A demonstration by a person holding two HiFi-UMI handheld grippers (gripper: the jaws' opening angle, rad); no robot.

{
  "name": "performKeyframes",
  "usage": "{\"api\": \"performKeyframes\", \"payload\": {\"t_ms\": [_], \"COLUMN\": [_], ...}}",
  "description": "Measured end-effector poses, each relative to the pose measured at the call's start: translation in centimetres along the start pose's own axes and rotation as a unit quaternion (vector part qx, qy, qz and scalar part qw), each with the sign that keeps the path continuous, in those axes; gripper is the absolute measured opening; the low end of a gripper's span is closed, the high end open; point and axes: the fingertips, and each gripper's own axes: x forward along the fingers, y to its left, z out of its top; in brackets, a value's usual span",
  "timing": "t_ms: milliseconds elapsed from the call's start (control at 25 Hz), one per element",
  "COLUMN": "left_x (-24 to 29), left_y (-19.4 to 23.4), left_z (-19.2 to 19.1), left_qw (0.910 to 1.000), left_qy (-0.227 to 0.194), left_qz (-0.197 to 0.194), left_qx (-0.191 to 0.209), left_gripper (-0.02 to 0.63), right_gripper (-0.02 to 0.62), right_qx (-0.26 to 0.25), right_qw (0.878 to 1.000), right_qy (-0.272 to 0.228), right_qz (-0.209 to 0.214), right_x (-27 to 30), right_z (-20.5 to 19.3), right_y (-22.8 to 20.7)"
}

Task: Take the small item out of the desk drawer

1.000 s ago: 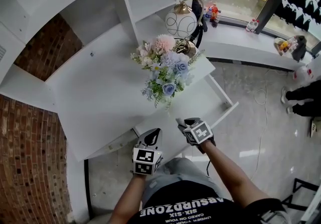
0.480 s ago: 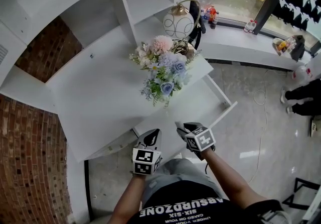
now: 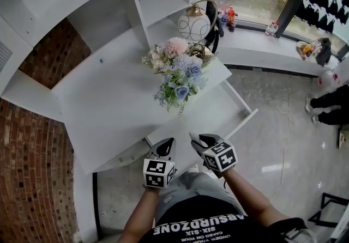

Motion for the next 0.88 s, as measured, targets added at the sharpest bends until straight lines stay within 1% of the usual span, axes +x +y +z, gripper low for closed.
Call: {"api": "performKeyframes", "payload": {"t_ms": [280, 640, 880], "left_x": [-0.2, -0.1, 0.0], "left_y": [-0.7, -2.7, -4.4], "left_z": [0.5, 0.9, 1.7], "left_qw": [0.9999, 0.9995, 0.9989], "left_qy": [-0.01, -0.019, -0.03], "left_qz": [-0.007, -0.021, -0.034], "left_qx": [-0.005, -0.011, -0.011], "left_gripper": [0.003, 0.003, 0.003], "right_gripper": [0.137, 0.135, 0.13], "right_qx": [-0.01, -0.008, -0.007], "right_qw": [0.999, 0.995, 0.992], "right_qy": [-0.035, -0.098, -0.122], "right_qz": [-0.004, -0.033, -0.043], "right_x": [-2.6, -6.0, -7.6], "right_z": [1.8, 3.6, 3.9], "right_y": [1.1, 1.1, 1.2]}}
